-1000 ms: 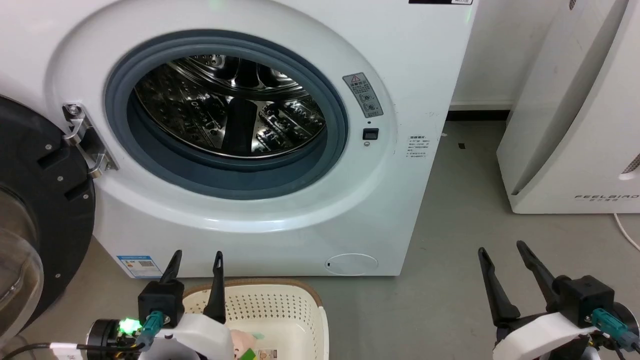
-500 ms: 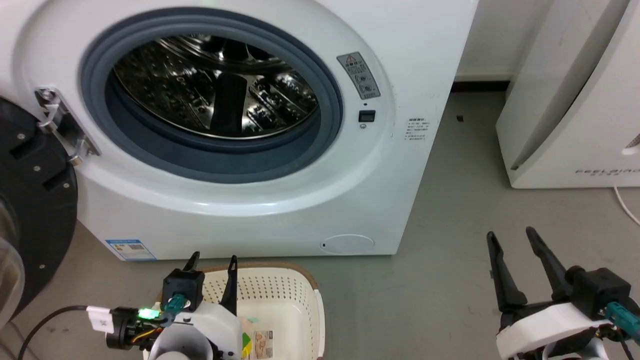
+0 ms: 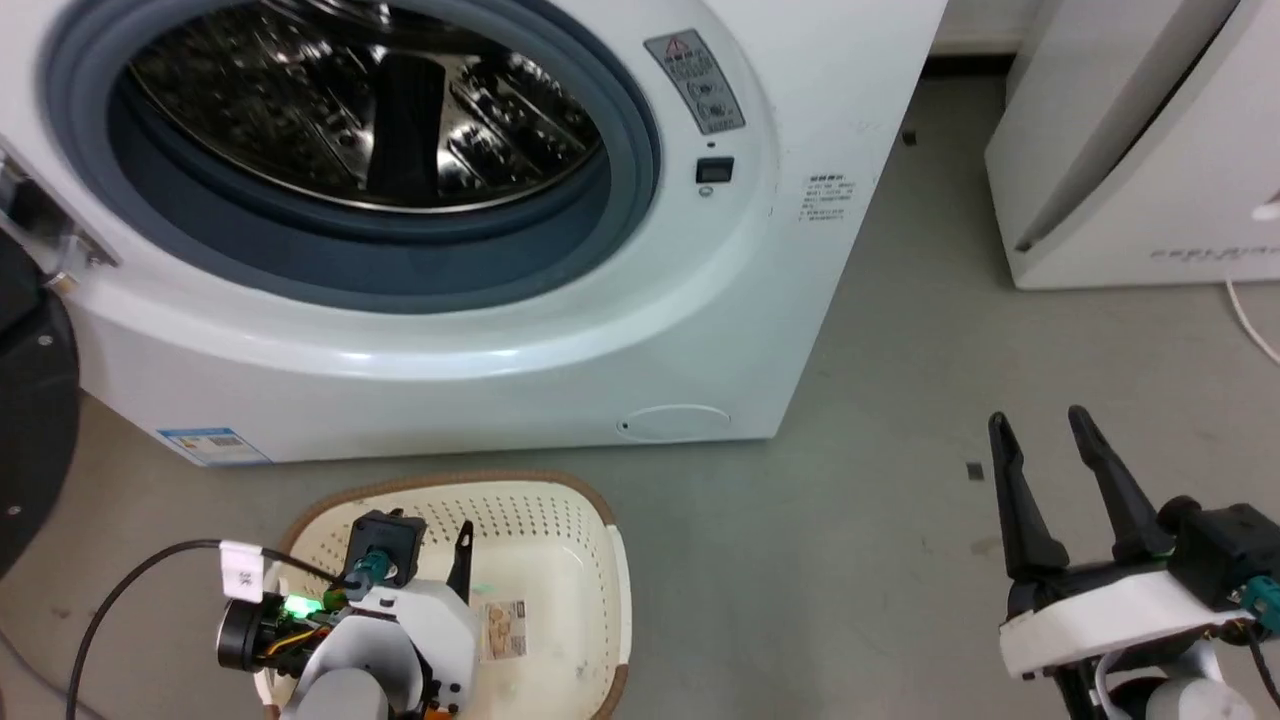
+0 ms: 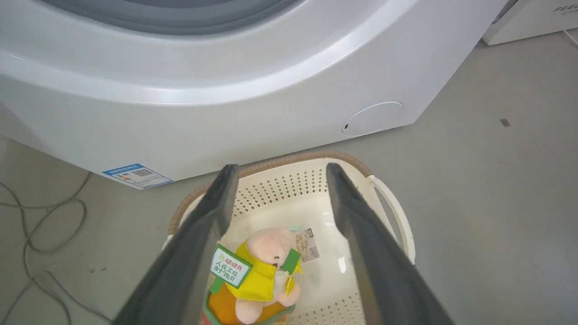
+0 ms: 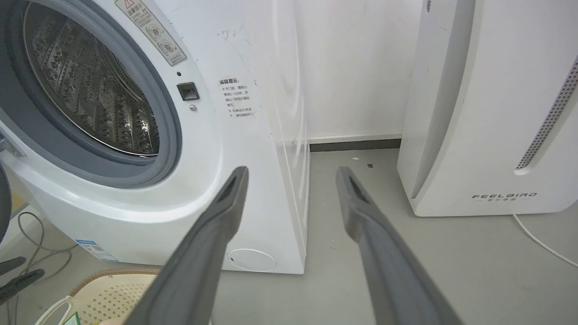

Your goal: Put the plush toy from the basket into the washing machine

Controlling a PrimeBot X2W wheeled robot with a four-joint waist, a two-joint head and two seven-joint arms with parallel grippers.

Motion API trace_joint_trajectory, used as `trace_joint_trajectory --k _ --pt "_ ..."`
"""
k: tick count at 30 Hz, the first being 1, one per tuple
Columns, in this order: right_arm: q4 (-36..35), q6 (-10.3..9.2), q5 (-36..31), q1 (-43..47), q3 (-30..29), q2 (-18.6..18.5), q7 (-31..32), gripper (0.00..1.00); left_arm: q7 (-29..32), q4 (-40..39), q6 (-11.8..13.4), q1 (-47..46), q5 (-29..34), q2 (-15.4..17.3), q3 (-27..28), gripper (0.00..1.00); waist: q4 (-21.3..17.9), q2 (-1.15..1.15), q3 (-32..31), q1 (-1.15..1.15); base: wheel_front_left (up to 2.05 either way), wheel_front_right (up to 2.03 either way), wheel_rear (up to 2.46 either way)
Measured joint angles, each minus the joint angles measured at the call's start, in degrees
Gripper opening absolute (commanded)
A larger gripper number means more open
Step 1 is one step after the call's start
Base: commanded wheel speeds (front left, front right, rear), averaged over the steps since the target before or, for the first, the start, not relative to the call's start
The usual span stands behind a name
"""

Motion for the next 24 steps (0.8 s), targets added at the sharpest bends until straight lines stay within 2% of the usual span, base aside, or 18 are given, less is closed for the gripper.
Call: trace_joint_trajectory --k 24 --pt "-2.19 0.00 4.70 -5.27 -0.54 0.00 -2.79 1.00 6.88 14.23 -0.41 -11.26 0.98 7.03 -4.83 1.00 -2.73 0.00 15.98 0.00 0.00 0.00 0.00"
